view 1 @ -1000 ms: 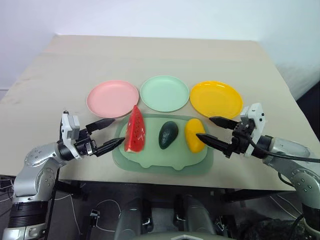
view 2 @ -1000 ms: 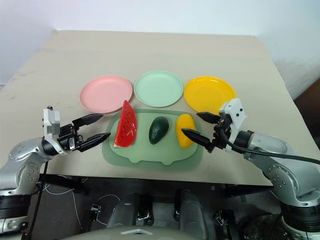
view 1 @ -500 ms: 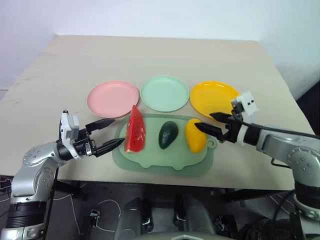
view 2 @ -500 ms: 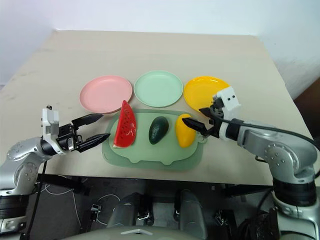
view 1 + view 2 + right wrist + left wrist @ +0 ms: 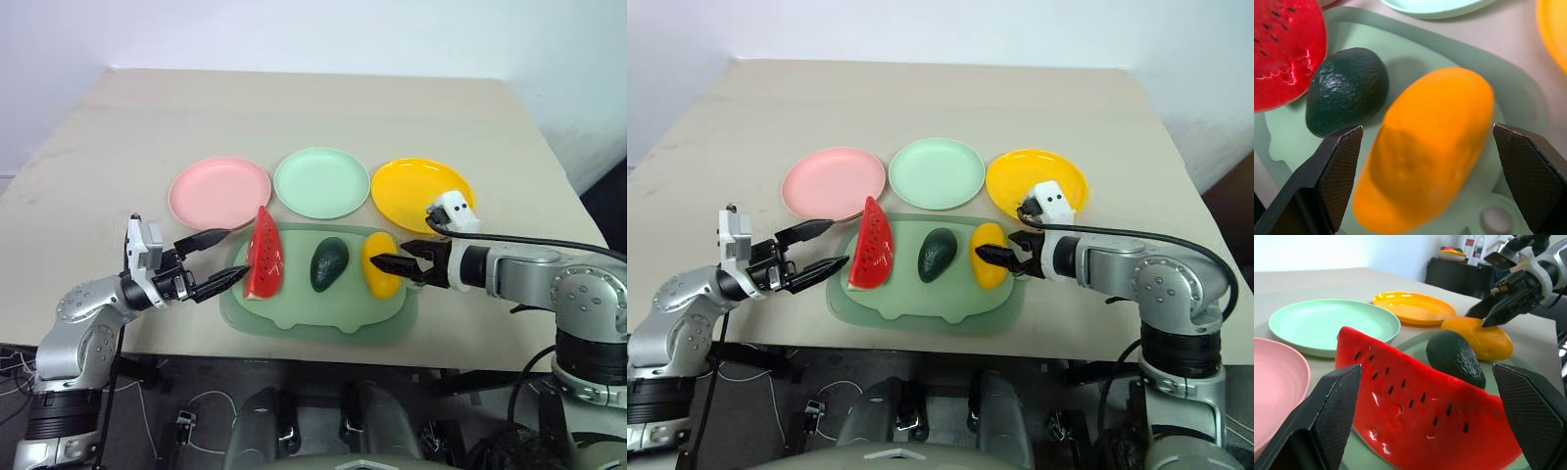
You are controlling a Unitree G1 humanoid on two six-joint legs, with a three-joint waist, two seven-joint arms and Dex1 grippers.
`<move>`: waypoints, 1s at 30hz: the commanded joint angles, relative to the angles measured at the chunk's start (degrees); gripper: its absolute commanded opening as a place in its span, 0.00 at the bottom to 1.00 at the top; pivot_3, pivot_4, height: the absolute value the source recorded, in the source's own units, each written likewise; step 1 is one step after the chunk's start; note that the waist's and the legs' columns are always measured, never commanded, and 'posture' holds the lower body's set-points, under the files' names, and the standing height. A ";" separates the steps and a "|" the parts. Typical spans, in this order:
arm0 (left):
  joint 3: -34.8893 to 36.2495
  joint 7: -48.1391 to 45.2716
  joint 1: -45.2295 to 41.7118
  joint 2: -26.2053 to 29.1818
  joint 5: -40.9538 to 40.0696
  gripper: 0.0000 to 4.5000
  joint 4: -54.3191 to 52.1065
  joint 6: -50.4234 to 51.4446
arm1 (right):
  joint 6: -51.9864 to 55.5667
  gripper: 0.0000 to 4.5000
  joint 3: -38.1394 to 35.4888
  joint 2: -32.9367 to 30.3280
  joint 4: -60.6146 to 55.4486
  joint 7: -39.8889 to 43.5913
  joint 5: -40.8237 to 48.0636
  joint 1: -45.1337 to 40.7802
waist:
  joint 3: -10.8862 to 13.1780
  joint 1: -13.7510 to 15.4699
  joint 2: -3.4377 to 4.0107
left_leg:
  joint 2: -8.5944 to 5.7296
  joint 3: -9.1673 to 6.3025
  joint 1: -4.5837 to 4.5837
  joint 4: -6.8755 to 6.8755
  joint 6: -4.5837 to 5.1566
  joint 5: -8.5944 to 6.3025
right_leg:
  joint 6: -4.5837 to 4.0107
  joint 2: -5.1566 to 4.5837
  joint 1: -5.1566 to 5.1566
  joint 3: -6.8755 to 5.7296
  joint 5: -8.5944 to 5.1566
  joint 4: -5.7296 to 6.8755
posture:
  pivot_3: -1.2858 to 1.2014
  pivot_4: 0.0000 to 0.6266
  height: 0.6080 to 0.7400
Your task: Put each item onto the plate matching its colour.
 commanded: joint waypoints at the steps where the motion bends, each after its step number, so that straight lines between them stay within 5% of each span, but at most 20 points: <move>1: -0.07 0.08 -1.11 -0.27 0.34 1.00 -0.05 -1.49 | 1.92 1.00 1.24 1.79 0.40 -1.22 -1.83 -1.88 | -0.01 0.02 -0.01 | 0.00 0.00 0.00 0.00 0.00 0.00 | 0.00 0.00 0.00 0.00 0.00 0.03 | 0.52 0.24 0.67; 11: 0.07 0.71 -1.73 -0.59 0.29 1.00 0.26 -2.14 | 1.78 1.00 7.33 1.45 1.55 0.86 -8.04 -3.05 | 0.00 -0.10 0.00 | 0.00 0.03 0.01 0.01 -0.01 0.01 | 0.01 -0.01 -0.04 0.01 0.00 0.10 | 0.52 0.24 0.67; 16: 0.26 0.53 -1.18 -0.20 0.55 1.00 0.30 -2.28 | 0.57 0.72 7.07 -0.33 1.11 3.62 -9.74 -3.65 | 0.00 -0.02 0.00 | 0.00 0.04 0.00 0.00 -0.01 0.01 | 0.02 -0.01 -0.07 0.01 -0.01 0.11 | 0.52 0.24 0.67; 21: 1.06 0.45 -1.10 0.55 0.42 1.00 0.38 -2.34 | -0.39 0.71 3.24 -2.55 0.09 6.78 -9.49 -6.34 | 0.00 -0.07 0.01 | 0.00 0.04 -0.01 0.00 -0.01 0.01 | 0.01 -0.02 -0.09 0.02 -0.01 0.12 | 0.52 0.24 0.67; 30: 1.74 1.27 -0.49 0.81 -0.01 1.00 -0.90 -2.11 | -20.12 0.71 12.51 -7.09 22.42 10.86 -26.50 -16.56 | 0.01 -0.25 0.01 | 0.00 0.08 -0.02 0.00 -0.01 0.01 | 0.01 -0.02 -0.14 0.04 -0.02 0.12 | 0.52 0.24 0.67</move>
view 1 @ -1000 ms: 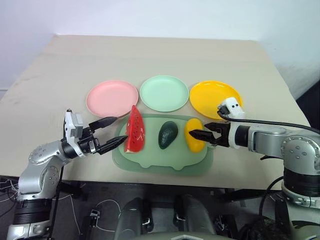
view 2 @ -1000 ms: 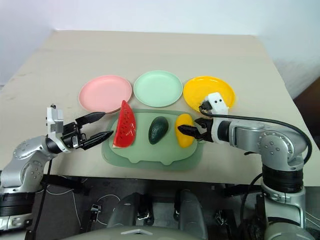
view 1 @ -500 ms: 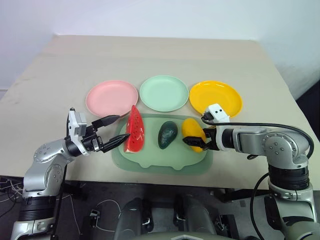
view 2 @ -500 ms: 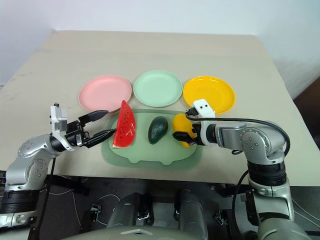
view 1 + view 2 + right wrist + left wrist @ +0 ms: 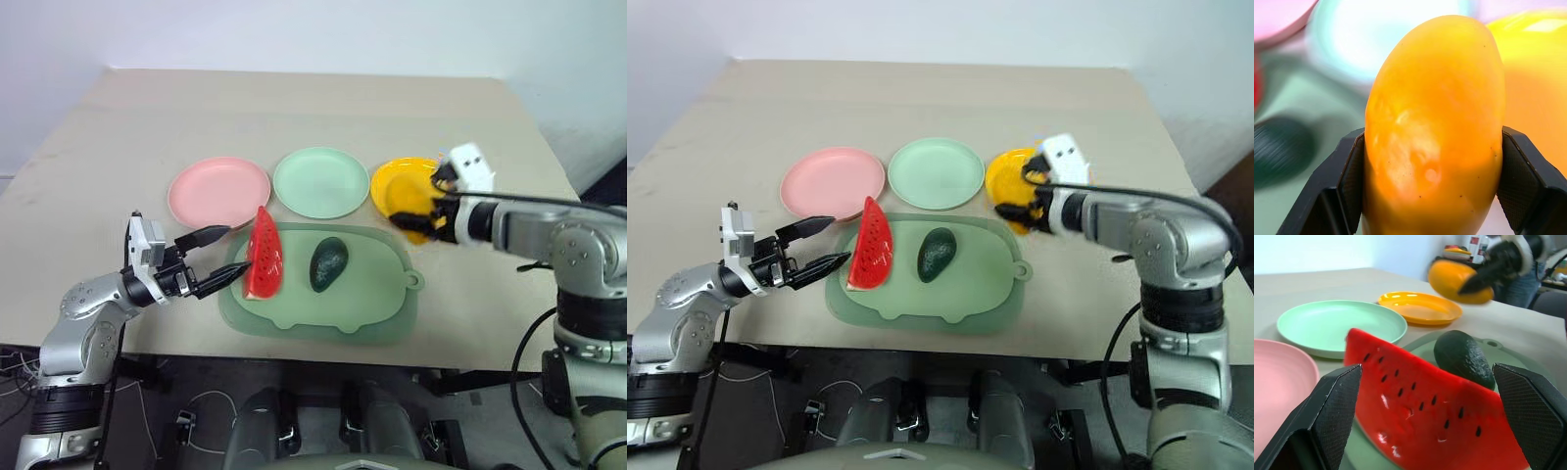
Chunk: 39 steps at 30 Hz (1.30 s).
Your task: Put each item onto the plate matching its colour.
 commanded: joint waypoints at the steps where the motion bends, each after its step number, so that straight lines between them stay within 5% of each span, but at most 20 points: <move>1: 1.22 0.77 0.44 0.08 -0.66 1.00 -2.52 -0.88 | -12.08 0.71 6.38 0.13 14.00 3.18 -9.18 -4.75 | 0.00 -0.16 0.00 | 0.00 0.01 0.00 0.00 0.00 0.00 | 0.00 0.00 0.01 0.00 0.00 0.01 | 0.52 0.24 0.67; 8: 1.78 1.58 1.47 0.12 -0.90 1.00 -3.99 -0.56 | -30.28 0.71 9.06 4.84 44.90 6.36 -20.27 -15.75 | 0.04 -0.44 0.06 | 0.00 0.14 -0.06 0.02 -0.04 0.05 | 0.12 0.01 -0.17 0.05 -0.01 0.29 | 0.52 0.24 0.67; 15: 2.44 2.17 2.18 0.55 -0.61 1.00 -4.69 -0.95 | -34.75 0.71 9.12 7.62 55.09 8.20 -25.53 -20.16 | 0.05 -1.30 0.07 | 0.01 0.14 -0.06 0.04 -0.09 0.08 | 0.13 0.00 -0.17 0.05 -0.01 0.36 | 0.52 0.24 0.67; 16: 2.42 2.18 2.33 0.61 -0.72 1.00 -4.87 -0.85 | -34.49 0.87 8.96 7.80 54.79 8.58 -25.79 -20.07 | 0.04 -1.50 0.07 | 0.01 0.14 -0.05 0.04 -0.09 0.08 | 0.14 0.00 -0.17 0.05 -0.01 0.36 | 0.52 0.24 0.67; 20: 2.24 2.19 2.28 0.70 -0.86 1.00 -4.91 -0.59 | -33.43 0.99 7.59 7.96 52.95 8.76 -26.36 -19.69 | 0.05 -1.59 0.08 | 0.02 0.13 -0.04 0.04 -0.09 0.09 | 0.14 0.01 -0.18 0.05 -0.01 0.38 | 0.52 0.24 0.67; 24: 2.29 1.92 1.75 1.09 -0.97 1.00 -4.56 -0.32 | -31.44 0.99 4.99 6.75 44.57 5.01 -27.00 -18.40 | 0.07 -1.56 0.11 | 0.02 0.14 -0.06 0.04 -0.10 0.09 | 0.14 -0.01 -0.21 0.07 -0.01 0.40 | 0.52 0.24 0.67; 30: 2.35 1.42 1.01 1.86 -1.08 1.00 -3.75 -0.01 | -10.98 0.99 -1.75 6.22 13.27 5.57 -18.87 -10.05 | 0.06 -1.39 0.11 | 0.02 0.08 -0.08 0.04 -0.11 0.08 | 0.13 -0.04 -0.24 0.08 -0.01 0.39 | 0.52 0.24 0.67; 39: 2.71 0.26 0.61 2.79 -1.06 1.00 -2.51 0.06 | 10.66 0.99 -9.40 19.25 -17.09 2.83 -7.38 1.12 | 0.05 -1.44 0.11 | 0.05 0.06 -0.08 0.01 -0.14 0.08 | 0.11 -0.02 -0.27 0.08 -0.01 0.38 | 0.52 0.24 0.67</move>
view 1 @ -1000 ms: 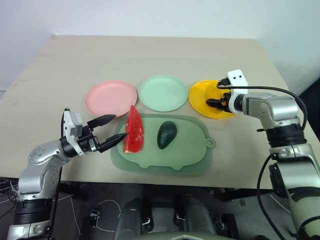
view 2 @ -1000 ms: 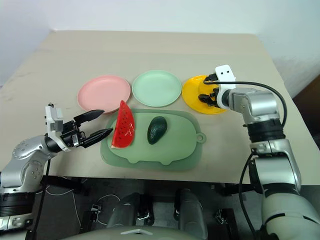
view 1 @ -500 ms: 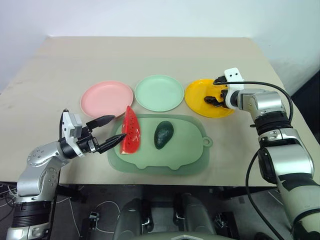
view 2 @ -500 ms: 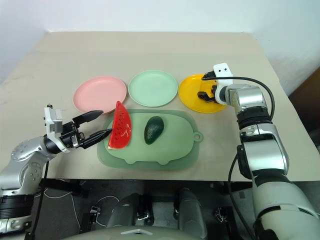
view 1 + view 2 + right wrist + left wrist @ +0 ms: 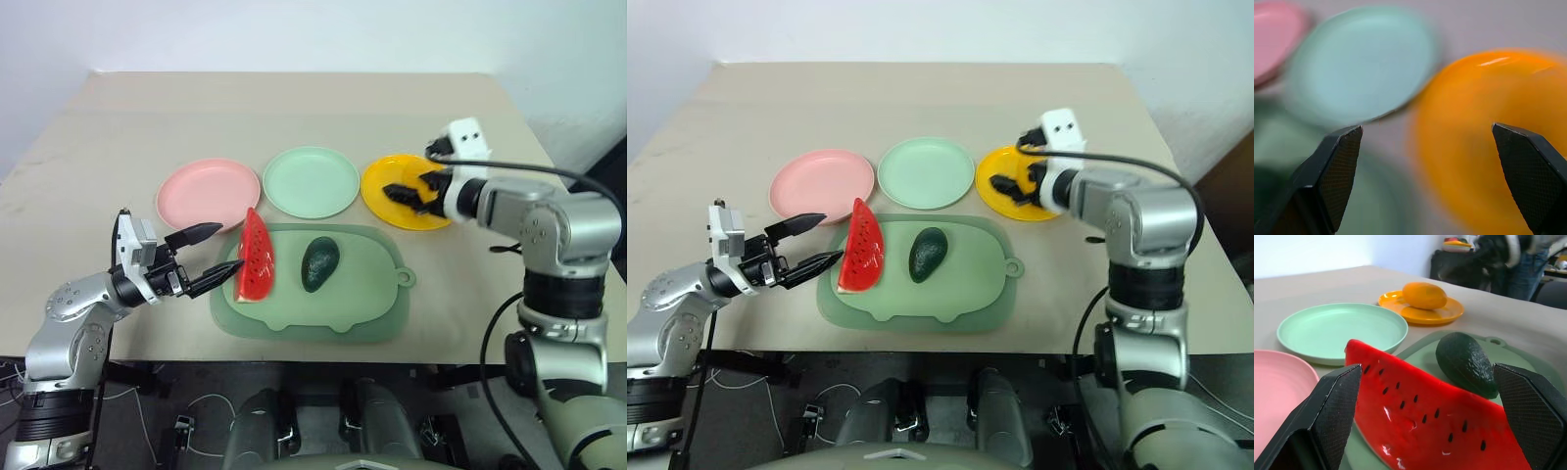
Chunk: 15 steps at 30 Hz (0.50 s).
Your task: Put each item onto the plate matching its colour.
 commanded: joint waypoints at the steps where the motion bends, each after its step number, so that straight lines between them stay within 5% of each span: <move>1: 1.39 -0.78 -0.34 0.96 -0.87 1.00 -0.31 -0.50 | 3.74 0.99 -3.30 4.58 -8.29 -1.60 3.20 1.38 | 0.00 0.02 0.00 | 0.00 0.00 -0.01 0.00 0.00 0.00 | 0.00 0.00 0.00 0.00 0.00 0.00 | 0.52 0.24 0.67; 15: 1.95 -0.79 1.39 1.27 -2.11 1.00 -2.75 0.22 | 10.12 0.99 -1.35 16.82 -11.70 -8.45 3.78 7.60 | -0.02 -0.03 -0.02 | -0.03 0.07 -0.04 -0.14 -0.05 0.02 | -0.02 0.02 -0.09 0.01 0.00 -0.04 | 0.52 0.24 0.67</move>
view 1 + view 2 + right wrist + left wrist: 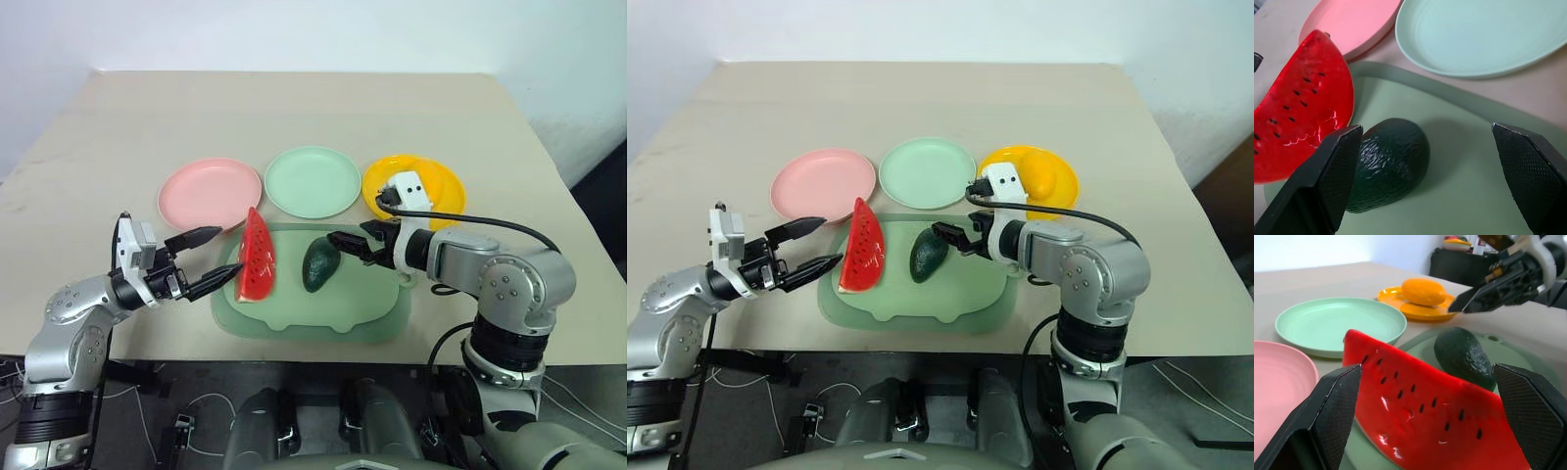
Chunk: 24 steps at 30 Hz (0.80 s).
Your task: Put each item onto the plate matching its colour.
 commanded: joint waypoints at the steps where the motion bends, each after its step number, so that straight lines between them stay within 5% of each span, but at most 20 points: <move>1: 1.97 -0.34 0.19 1.50 -1.02 1.00 -2.31 -0.21 | 0.40 0.99 0.40 1.95 -1.38 -1.22 1.29 0.76 | 0.00 0.00 0.00 | 0.00 0.00 0.00 -0.02 -0.01 0.01 | 0.00 0.00 0.00 0.00 0.00 -0.01 | 0.52 0.24 0.67; 21: 0.98 2.25 -1.89 1.89 -1.56 1.00 -5.15 1.09 | -2.50 0.99 9.77 4.84 9.95 -2.20 -0.44 -1.38 | -0.02 -0.09 -0.02 | -0.04 0.09 0.01 -0.22 -0.14 0.08 | 0.00 0.03 -0.13 0.06 0.00 -0.01 | 0.52 0.24 0.67; 24: 1.22 2.58 -1.77 1.95 -1.65 1.00 -5.61 1.49 | -4.91 0.87 11.13 2.63 10.01 -0.99 -0.21 -1.65 | -0.02 -0.05 -0.03 | -0.04 0.09 0.02 -0.24 -0.14 0.09 | 0.00 0.03 -0.13 0.06 0.00 -0.01 | 0.52 0.24 0.67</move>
